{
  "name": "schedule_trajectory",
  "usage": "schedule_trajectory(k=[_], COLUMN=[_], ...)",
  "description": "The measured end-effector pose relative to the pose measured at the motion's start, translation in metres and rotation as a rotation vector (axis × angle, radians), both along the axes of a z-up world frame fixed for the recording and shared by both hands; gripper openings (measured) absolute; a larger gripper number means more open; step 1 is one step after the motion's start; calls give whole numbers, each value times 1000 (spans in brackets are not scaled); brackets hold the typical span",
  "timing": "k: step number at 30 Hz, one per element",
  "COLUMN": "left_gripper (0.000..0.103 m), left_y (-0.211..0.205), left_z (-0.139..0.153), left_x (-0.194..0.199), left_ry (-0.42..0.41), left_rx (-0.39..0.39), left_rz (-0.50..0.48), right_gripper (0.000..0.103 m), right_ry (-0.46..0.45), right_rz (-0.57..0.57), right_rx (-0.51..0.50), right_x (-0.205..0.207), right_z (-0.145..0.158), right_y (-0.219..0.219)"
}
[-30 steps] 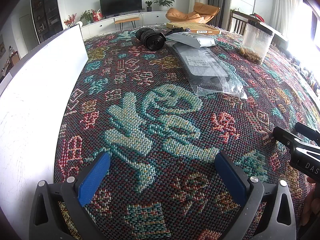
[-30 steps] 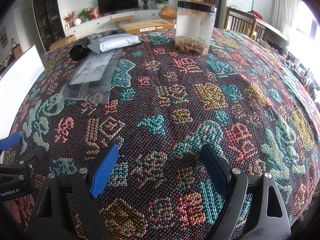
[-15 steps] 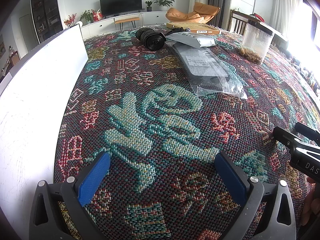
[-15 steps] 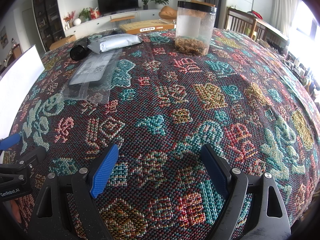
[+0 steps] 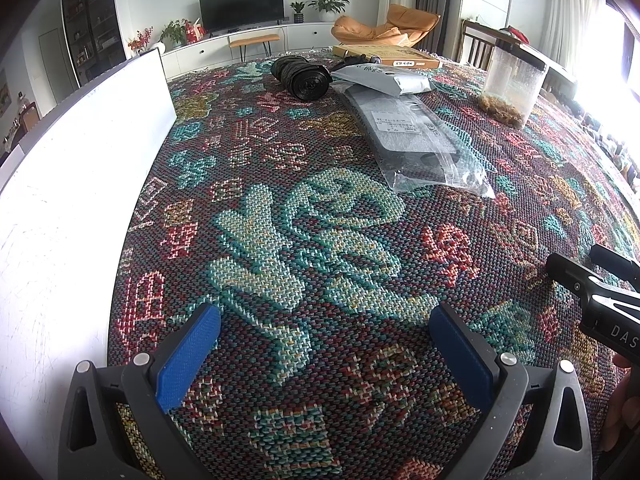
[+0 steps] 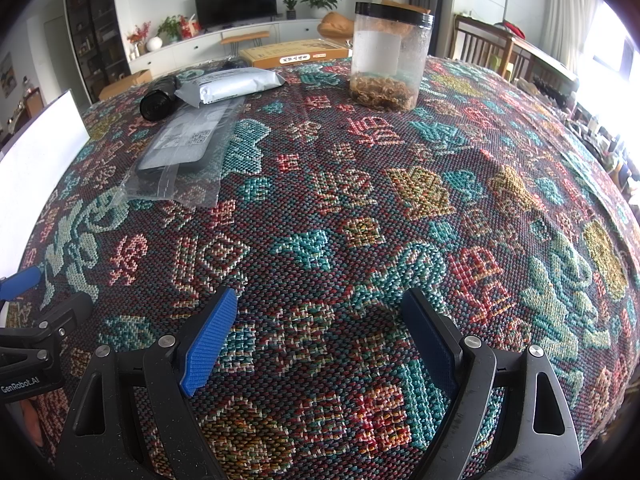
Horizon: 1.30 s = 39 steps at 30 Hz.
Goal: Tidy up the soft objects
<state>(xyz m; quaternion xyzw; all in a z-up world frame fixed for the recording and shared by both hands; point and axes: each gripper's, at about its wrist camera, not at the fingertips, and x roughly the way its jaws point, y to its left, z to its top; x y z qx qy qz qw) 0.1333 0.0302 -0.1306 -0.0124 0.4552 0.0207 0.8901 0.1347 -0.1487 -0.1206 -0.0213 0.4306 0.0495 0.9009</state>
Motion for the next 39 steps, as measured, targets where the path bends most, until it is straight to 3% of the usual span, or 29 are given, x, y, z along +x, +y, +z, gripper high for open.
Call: schedule_trajectory(k=[39], left_gripper=[103], left_y=[0], left_z=[0], left_x=[-1], left_ry=[3], left_rx=[2], left_rz=[-23], right_gripper=[87], right_ry=[1], right_rz=[0], right_rx=[0], right_x=[0], right_z=[-1], right_y=[-1])
